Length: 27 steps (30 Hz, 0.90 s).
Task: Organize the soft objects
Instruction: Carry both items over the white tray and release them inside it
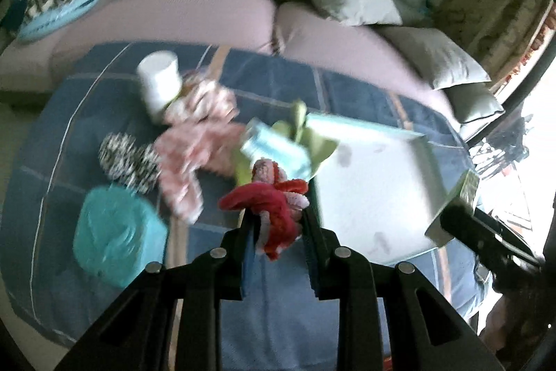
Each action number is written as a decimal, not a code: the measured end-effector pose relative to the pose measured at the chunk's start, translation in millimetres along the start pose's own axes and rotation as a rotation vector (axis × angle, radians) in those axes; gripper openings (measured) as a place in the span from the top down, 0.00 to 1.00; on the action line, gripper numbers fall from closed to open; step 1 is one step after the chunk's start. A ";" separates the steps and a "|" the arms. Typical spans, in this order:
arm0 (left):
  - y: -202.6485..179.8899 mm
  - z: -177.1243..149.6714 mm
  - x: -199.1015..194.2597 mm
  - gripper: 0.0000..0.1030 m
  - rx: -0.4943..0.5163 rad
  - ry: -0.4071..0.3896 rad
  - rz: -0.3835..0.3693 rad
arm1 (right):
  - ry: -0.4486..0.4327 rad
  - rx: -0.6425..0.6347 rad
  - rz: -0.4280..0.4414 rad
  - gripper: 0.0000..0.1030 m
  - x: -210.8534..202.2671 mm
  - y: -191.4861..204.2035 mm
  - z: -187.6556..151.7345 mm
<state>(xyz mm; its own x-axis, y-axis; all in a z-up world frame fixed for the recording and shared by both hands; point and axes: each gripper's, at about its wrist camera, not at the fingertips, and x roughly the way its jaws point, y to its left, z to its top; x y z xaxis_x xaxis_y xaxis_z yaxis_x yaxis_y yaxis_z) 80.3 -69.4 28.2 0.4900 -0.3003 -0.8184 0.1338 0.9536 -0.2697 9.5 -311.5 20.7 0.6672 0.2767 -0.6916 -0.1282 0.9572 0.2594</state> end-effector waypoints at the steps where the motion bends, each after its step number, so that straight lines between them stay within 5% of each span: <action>1: -6.9 5.5 0.4 0.74 0.010 -0.005 -0.007 | -0.013 0.013 -0.008 0.29 -3.2 -4.8 4.2; 17: -102.6 73.5 40.1 0.74 0.165 -0.013 -0.019 | -0.088 0.221 -0.153 0.28 -4.8 -96.0 52.8; 27: -147.4 87.4 103.5 0.74 0.225 0.046 -0.020 | -0.028 0.288 -0.212 0.28 34.6 -143.2 62.6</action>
<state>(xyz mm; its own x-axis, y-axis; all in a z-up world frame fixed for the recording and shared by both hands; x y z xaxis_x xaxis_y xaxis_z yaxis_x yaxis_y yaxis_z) 186.6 -239.0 27.6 0.4457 -0.3154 -0.8378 0.3350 0.9266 -0.1706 96.9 -444.3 1.8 0.6774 0.0677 -0.7325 0.2249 0.9290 0.2938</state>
